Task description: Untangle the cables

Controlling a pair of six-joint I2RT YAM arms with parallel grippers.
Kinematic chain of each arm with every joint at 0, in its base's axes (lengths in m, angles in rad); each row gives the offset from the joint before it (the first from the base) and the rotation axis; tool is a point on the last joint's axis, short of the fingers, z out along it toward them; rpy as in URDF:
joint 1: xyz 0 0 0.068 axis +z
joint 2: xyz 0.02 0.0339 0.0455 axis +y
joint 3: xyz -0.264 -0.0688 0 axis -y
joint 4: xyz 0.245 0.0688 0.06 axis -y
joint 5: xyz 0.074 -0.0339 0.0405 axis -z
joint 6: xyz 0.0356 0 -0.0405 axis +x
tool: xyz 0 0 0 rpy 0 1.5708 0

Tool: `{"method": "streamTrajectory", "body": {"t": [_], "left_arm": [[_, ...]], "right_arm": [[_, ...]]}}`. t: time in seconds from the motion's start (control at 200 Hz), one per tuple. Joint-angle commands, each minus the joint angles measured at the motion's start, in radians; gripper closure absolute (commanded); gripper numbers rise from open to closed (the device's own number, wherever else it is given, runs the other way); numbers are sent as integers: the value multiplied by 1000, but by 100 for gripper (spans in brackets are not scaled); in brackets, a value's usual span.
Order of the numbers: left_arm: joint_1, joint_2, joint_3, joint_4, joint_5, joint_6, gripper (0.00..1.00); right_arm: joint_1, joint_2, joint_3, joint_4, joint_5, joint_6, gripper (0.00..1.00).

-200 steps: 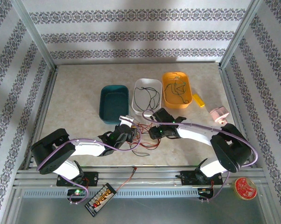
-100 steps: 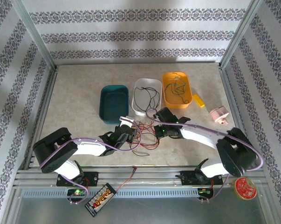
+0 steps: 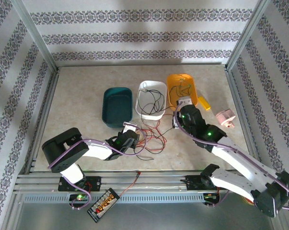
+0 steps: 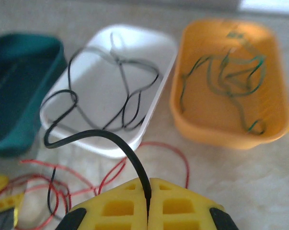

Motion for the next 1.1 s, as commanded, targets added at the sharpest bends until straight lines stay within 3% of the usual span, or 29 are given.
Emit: {"method": "streamTrajectory", "body": {"t": [0.0, 0.185, 0.53, 0.795, 1.094], "left_arm": [[-10, 19, -9, -8, -23, -22, 55], [-10, 20, -14, -2, -26, -22, 55], [-10, 11, -19, 3, -22, -19, 56], [-10, -3, -11, -5, -15, -13, 55], [-10, -21, -19, -9, -15, -17, 55]], "right_arm": [[-15, -63, 63, 64, 154, -45, 100], [-51, -91, 173, 164, 148, -93, 100], [-203, 44, 291, 330, 45, -53, 100], [-285, 315, 301, 406, -54, 116, 100], [-264, 539, 237, 365, -42, 357, 100]]}}
